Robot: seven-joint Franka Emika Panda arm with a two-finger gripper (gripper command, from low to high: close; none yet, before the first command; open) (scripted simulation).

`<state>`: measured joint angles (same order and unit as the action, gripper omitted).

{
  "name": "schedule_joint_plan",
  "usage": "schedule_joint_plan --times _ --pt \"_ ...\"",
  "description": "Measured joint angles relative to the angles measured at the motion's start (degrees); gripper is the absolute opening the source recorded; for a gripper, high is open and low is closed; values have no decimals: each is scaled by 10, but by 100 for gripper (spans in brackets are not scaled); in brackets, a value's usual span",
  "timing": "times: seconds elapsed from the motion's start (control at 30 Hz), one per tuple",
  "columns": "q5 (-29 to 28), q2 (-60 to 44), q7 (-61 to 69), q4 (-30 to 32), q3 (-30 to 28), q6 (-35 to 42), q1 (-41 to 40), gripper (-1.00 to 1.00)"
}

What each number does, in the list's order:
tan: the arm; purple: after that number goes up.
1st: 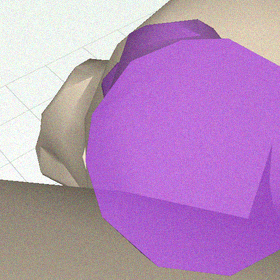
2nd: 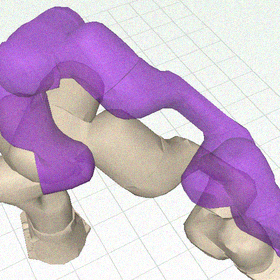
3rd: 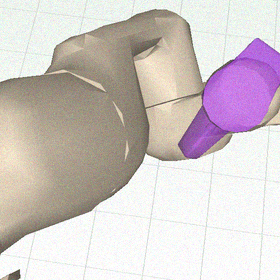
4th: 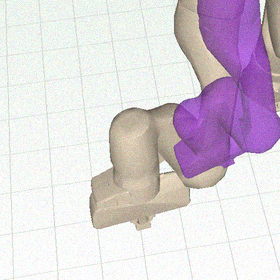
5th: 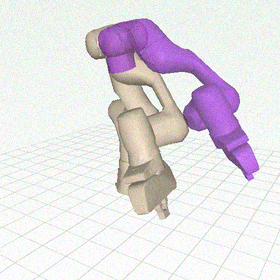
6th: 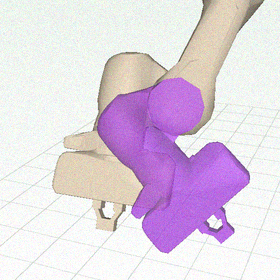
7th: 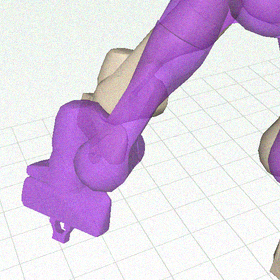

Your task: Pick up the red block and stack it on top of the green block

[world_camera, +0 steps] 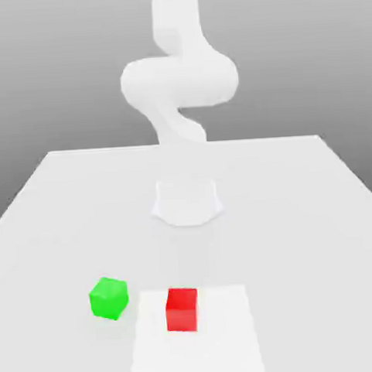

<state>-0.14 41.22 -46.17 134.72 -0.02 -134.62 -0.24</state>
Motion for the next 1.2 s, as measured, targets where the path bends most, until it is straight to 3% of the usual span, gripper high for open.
schedule_joint_plan --times 0.6,0.83,0.87,1.07,1.2 --pt "-1 -384 -22 234 -7 -234 -18 0" --pt "1 -529 -22 234 -2 -352 -24 0" --pt "2 -545 -22 232 -1 -366 -25 -100" --pt "0 -553 -23 231 0 -373 -26 -100" --pt "1 -497 -23 239 1 -325 -26 -100"
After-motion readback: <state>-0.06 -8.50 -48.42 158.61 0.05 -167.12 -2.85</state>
